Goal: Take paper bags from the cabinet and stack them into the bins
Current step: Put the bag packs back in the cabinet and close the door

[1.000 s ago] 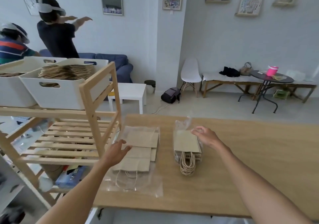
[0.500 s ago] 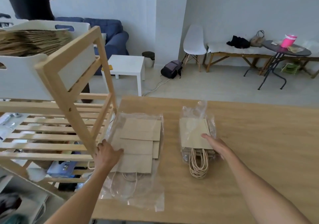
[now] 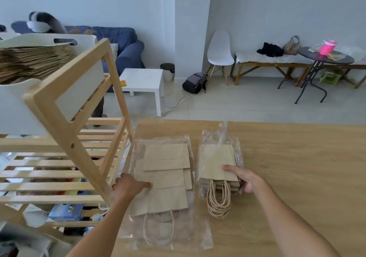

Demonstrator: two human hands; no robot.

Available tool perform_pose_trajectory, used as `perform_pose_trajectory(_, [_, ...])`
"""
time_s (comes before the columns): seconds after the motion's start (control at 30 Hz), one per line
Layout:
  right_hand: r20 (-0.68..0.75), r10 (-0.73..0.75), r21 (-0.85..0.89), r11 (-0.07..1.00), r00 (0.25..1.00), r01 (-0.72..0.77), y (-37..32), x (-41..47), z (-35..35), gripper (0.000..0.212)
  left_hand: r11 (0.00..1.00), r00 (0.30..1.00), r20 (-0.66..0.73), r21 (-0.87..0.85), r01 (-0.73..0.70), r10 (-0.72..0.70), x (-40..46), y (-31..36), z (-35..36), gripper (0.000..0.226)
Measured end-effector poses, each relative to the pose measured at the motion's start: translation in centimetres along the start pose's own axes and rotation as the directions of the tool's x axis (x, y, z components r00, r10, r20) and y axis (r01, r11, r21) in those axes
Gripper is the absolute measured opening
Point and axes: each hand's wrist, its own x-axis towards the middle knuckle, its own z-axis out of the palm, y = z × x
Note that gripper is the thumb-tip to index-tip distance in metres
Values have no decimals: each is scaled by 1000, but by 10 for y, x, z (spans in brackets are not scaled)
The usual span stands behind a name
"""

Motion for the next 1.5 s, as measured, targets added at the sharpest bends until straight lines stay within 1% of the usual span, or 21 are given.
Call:
perform_pose_trajectory(0.03, [6,-10,2,1000,1000,10,0,0,1,50,999,1000,22,-54,-5,6,4,1,1,109])
perform_pose_trajectory(0.07, [13,-22,7,1000,1000,22,2,1,1,52,994,999,40,-105,-18,23,5,3,0,98])
perform_pose_trajectory(0.13, [40,-48,0,999,998,48,6,2,3,64,975,997,63,-221,-30,45,3,10,-1,68])
perform_pose_trajectory(0.17, [49,-62,1,998,997,62,7,3,3,67,952,996,74,-305,-26,50,1,12,-1,54])
perform_pose_trajectory(0.23, [67,-88,4,996,994,88,9,1,1,65,847,983,171,-530,37,64,-3,14,1,32])
perform_pose_trajectory(0.27, [69,-101,7,995,993,101,10,2,-1,64,792,973,219,-606,72,79,-4,13,2,25])
perform_pose_trajectory(0.33, [60,-114,22,993,992,113,14,3,-6,68,711,944,301,-693,117,137,-12,10,4,19])
perform_pose_trajectory(0.4, [44,-107,29,994,993,106,25,4,-10,77,661,916,346,-739,133,202,-17,4,5,23])
perform_pose_trajectory(0.5, [43,-121,39,992,992,119,46,2,-15,92,631,878,378,-766,119,293,-25,-6,10,34])
perform_pose_trajectory(0.53, [55,-134,45,990,989,131,51,-3,-14,92,622,874,372,-776,107,313,-30,-10,12,36])
perform_pose_trajectory(0.63, [67,-147,88,986,987,141,69,-23,-16,83,605,867,349,-793,71,356,-50,-26,14,36])
perform_pose_trajectory(0.77, [52,-180,100,980,982,175,93,-50,-26,80,607,873,325,-793,42,364,-89,-57,14,34])
perform_pose_trajectory(0.87, [47,-230,118,968,972,223,119,-74,-34,91,605,885,312,-795,44,345,-122,-89,18,37])
perform_pose_trajectory(0.93, [64,-273,119,957,960,265,144,-100,-38,94,598,885,330,-798,76,327,-149,-115,26,41])
perform_pose_trajectory(1.07, [138,-304,130,949,943,287,214,-160,-44,88,603,875,353,-792,91,331,-213,-173,51,42])
perform_pose_trajectory(1.13, [186,-270,143,959,945,246,253,-190,-47,95,617,864,390,-777,123,319,-245,-206,68,46])
perform_pose_trajectory(1.2, [258,-202,181,971,945,158,293,-215,-48,106,642,857,433,-748,169,280,-276,-239,85,45])
perform_pose_trajectory(1.27, [284,-144,201,976,948,87,333,-231,-48,117,657,846,475,-722,217,242,-303,-268,103,46])
perform_pose_trajectory(1.3, [292,-115,202,978,949,56,352,-234,-49,120,667,837,500,-705,242,224,-314,-281,112,51])
perform_pose_trajectory(1.4, [316,-22,180,983,948,-38,400,-237,-49,120,702,796,579,-642,310,178,-337,-312,135,70])
perform_pose_trajectory(1.5, [316,39,164,982,948,-95,434,-226,-47,123,694,791,592,-635,340,154,-336,-327,148,77])
